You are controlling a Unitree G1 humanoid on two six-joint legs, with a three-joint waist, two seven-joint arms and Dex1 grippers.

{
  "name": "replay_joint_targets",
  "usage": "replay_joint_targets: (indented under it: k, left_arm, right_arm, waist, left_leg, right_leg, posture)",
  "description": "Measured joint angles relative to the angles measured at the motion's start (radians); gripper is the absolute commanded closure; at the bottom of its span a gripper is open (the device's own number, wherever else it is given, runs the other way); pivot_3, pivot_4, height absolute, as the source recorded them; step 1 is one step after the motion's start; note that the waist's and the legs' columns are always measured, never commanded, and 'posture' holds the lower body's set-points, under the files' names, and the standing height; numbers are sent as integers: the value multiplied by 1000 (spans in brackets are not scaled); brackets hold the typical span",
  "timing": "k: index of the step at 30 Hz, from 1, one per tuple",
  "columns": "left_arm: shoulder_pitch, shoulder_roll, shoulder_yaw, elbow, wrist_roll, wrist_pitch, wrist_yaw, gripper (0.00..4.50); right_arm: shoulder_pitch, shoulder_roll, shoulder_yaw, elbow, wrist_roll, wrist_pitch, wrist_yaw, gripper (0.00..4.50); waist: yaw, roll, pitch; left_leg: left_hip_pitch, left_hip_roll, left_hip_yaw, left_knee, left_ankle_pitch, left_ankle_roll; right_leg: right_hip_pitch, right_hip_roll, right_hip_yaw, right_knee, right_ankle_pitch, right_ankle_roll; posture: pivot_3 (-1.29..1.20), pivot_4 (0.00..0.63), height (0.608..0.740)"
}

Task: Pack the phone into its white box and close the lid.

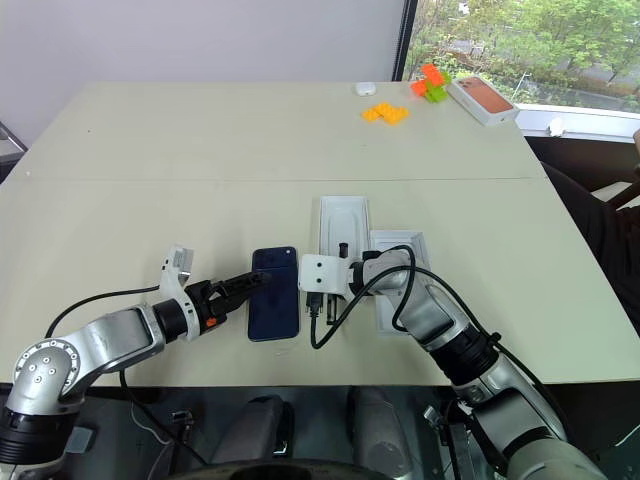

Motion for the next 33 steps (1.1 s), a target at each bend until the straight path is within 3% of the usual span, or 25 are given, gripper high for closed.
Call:
replay_joint_targets:
  k: [33]
  left_arm:
    - [-6,-19,27,-35,4,-11,-63,0]
  right_arm:
    - [-2,0,-27,6,-26,-8,16,4443]
  waist:
    - [2,0,0]
  left_leg:
    - [-6,-1,-1,0,0,0]
  right_leg:
    - [-4,-1,-1,-3,0,0]
  posture:
    - [0,150,740]
